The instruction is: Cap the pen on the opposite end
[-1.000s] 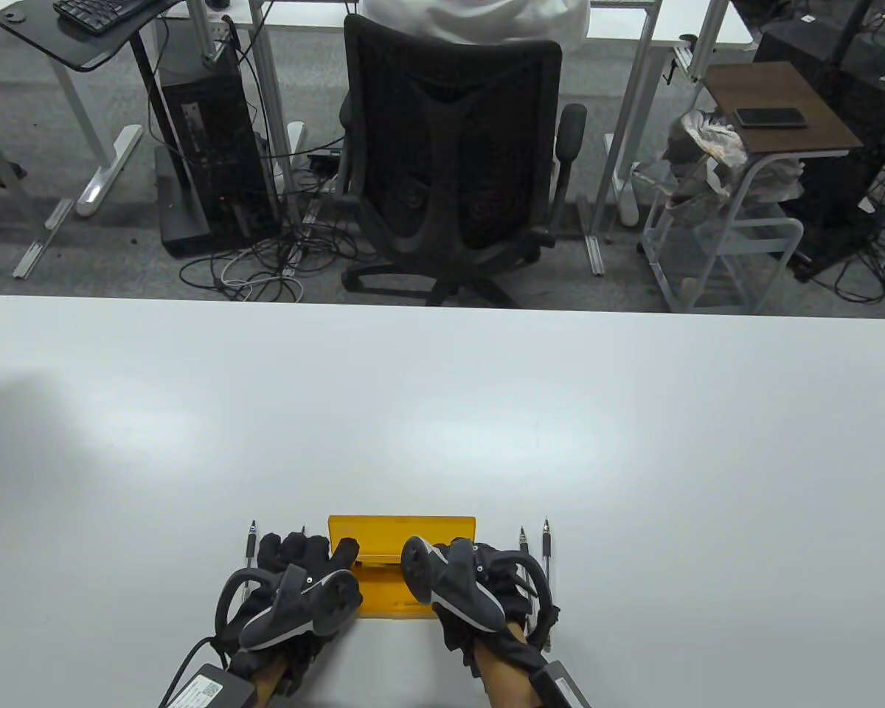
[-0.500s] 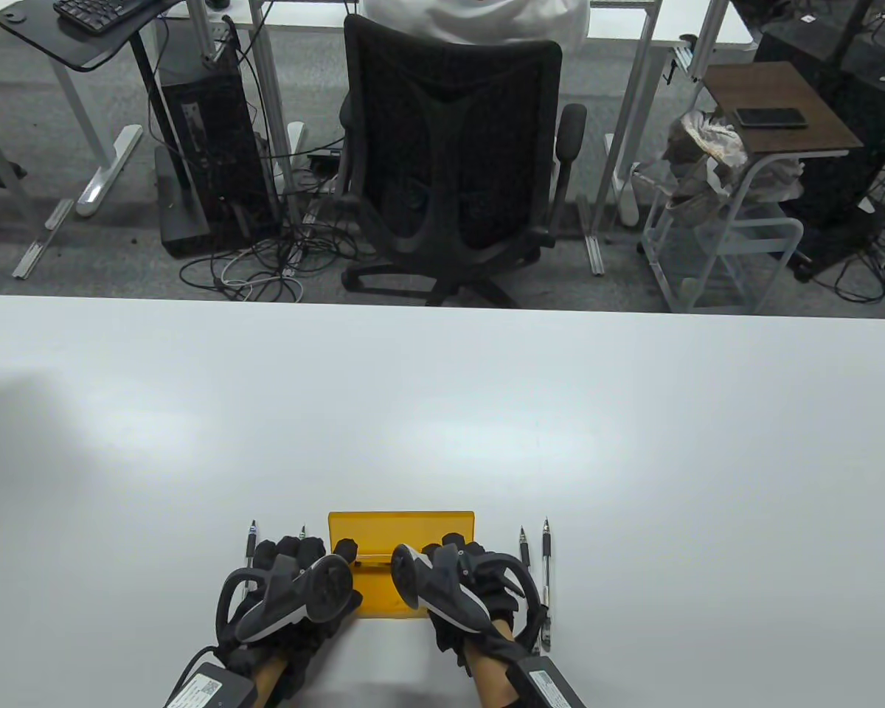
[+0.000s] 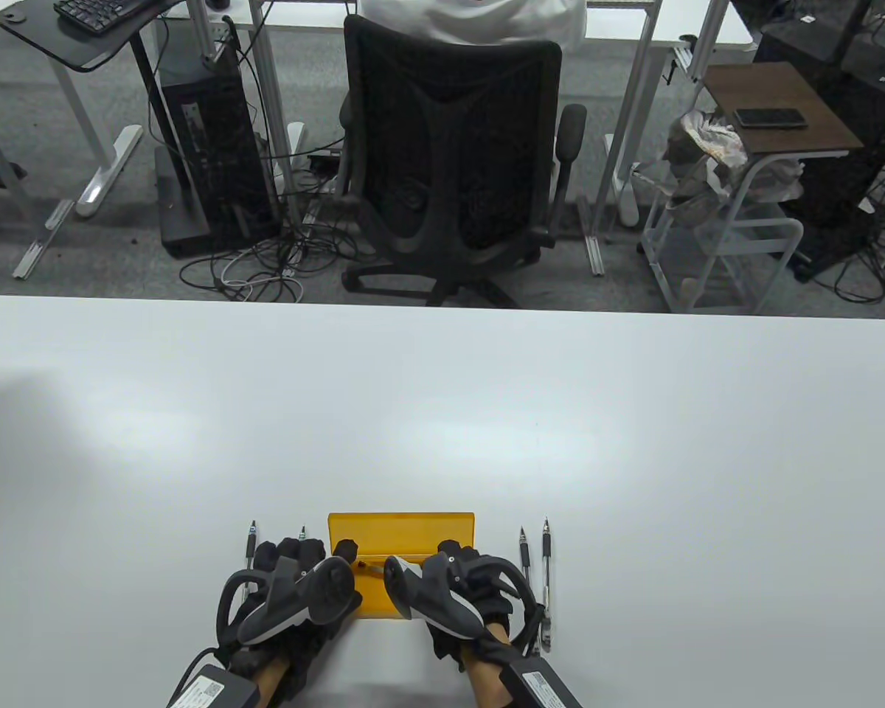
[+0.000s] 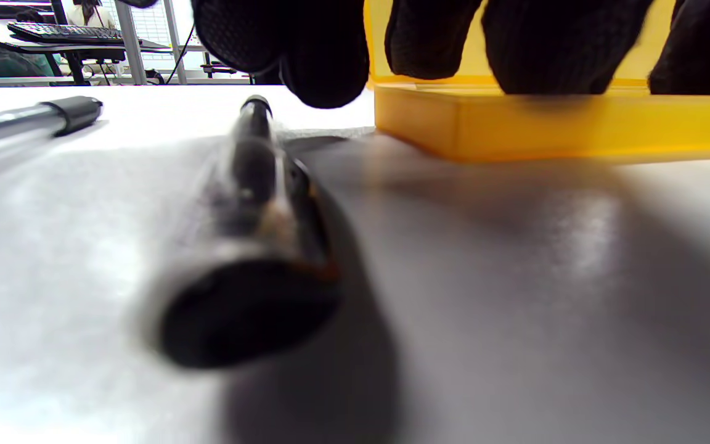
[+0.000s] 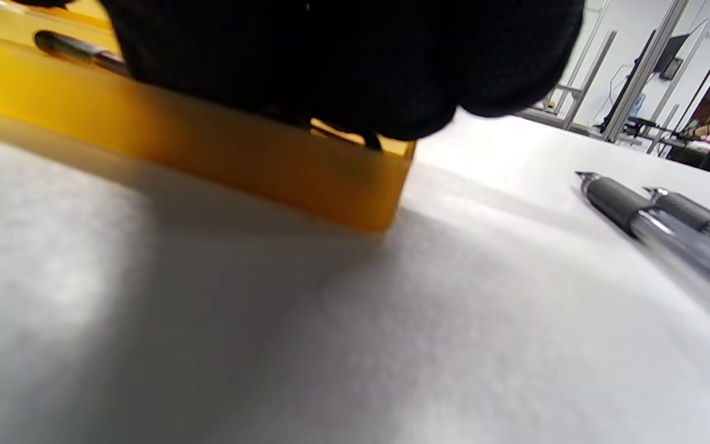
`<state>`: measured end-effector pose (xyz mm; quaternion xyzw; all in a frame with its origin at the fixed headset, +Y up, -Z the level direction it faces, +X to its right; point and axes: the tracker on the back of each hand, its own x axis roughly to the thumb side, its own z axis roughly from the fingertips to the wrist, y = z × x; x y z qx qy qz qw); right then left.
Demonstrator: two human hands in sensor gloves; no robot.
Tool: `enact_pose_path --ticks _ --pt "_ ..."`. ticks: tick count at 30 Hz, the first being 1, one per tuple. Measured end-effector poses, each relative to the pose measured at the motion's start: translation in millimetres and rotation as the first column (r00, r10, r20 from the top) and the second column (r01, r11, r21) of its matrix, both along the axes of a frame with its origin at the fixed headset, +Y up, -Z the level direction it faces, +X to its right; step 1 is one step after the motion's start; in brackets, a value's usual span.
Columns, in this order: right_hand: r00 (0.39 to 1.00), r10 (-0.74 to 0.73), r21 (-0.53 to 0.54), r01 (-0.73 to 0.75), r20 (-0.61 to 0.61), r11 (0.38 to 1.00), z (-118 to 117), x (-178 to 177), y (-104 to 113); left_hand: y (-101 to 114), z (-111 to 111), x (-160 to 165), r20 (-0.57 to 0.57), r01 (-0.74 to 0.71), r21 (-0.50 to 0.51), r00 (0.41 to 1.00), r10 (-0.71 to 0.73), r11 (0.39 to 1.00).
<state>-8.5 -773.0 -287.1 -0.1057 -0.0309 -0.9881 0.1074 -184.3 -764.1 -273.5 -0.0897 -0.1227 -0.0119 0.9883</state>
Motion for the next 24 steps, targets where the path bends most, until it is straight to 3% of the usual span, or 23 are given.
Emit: enact_pose_path --ticks 3,8,12,15,18,19,21,23,24 --pt "1.0 -0.024 -0.036 0.024 -0.009 0.999 -0.1 5.0 1.7 -1.2 0.2 -1.5 -0.005 -0.013 -0.004 1.0 0.013 1.0" --pt "0.979 -0.198 -0.029 0.199 0.038 0.98 1.0 22.6 25.5 -1.2 1.0 0.3 -0.003 0.006 0.012 1.0 -0.006 1.0" --pt "0.896 -0.442 0.023 0.441 0.042 0.897 6.2 39.1 48.0 -2.0 1.2 -0.8 0.003 -0.001 0.028 1.0 0.001 1.0" --pt "0.844 -0.535 0.034 0.534 0.031 0.845 10.7 42.9 52.1 4.3 1.6 -4.1 0.012 -0.006 0.061 1.0 0.005 0.998" --pt "0.867 -0.498 0.04 0.497 0.011 0.867 13.9 42.7 52.9 23.5 8.5 -10.5 0.02 -0.167 0.147 0.986 0.166 0.975" --pt "0.858 -0.513 0.046 0.512 0.0 0.858 14.3 42.7 55.4 30.5 12.2 -13.6 0.016 -0.27 0.158 0.962 0.271 0.95" --pt "0.813 -0.582 0.032 0.582 -0.021 0.813 16.7 41.9 60.4 38.5 18.8 -19.9 -0.018 -0.506 0.134 0.859 0.512 0.852" --pt "0.756 -0.654 -0.038 0.652 -0.036 0.757 19.7 37.9 62.4 41.9 24.1 -25.0 -0.08 -0.754 0.081 0.647 0.758 0.652" --pt "0.73 -0.682 -0.097 0.676 -0.044 0.73 21.8 33.0 61.3 41.9 26.9 -26.9 -0.12 -0.861 0.049 0.498 0.859 0.506"
